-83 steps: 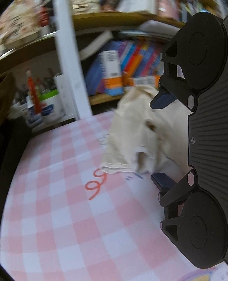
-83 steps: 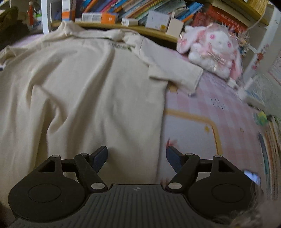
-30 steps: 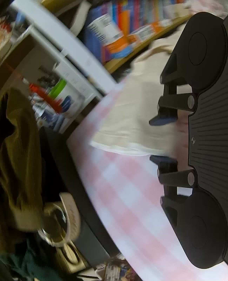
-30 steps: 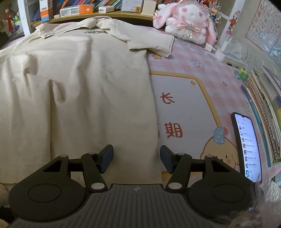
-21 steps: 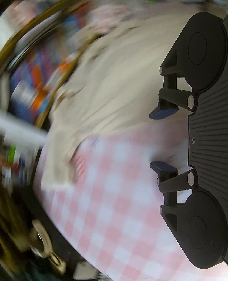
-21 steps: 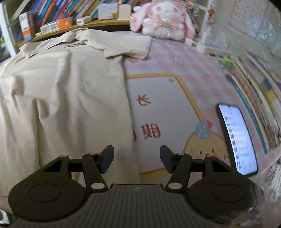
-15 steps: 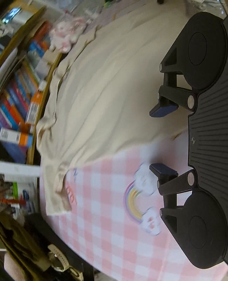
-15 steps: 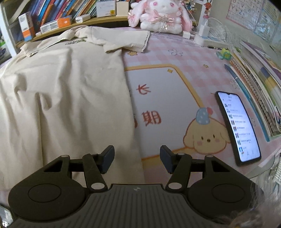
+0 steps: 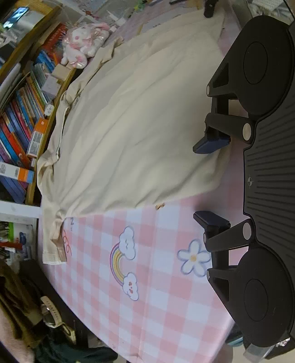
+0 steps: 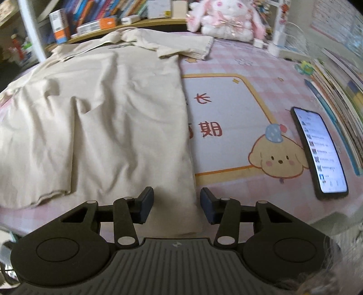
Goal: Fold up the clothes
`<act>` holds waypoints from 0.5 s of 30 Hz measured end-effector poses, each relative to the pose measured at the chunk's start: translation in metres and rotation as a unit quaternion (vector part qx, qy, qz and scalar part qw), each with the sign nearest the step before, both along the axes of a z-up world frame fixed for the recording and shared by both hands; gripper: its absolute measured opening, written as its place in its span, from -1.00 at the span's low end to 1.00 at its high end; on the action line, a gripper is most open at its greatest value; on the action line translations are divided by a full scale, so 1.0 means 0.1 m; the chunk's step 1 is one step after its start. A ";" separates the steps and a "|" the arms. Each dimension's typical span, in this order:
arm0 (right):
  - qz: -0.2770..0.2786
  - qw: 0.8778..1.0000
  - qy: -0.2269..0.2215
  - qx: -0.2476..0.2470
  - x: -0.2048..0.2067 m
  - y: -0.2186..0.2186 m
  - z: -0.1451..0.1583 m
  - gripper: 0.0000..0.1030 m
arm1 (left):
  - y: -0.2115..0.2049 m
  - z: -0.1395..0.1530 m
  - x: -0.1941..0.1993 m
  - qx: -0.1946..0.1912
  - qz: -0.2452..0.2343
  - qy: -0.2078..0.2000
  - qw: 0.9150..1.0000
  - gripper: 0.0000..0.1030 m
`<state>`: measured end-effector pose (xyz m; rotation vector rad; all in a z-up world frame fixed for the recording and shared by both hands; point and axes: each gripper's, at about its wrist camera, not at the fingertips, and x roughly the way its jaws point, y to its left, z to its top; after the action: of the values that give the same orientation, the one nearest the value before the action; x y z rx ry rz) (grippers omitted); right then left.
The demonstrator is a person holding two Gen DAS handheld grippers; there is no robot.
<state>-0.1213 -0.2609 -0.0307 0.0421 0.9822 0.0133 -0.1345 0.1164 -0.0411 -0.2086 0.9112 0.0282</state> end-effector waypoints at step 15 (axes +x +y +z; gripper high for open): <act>0.039 0.999 -0.029 0.021 -0.15 -0.44 0.17 -0.90 | 0.55 0.39 -0.22 -0.030 0.083 -0.039 0.995 -0.89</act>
<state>-0.1366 -0.3050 -0.0137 0.0415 0.9245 0.1066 -0.1562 0.1718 -0.0017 -0.3398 0.8158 0.1461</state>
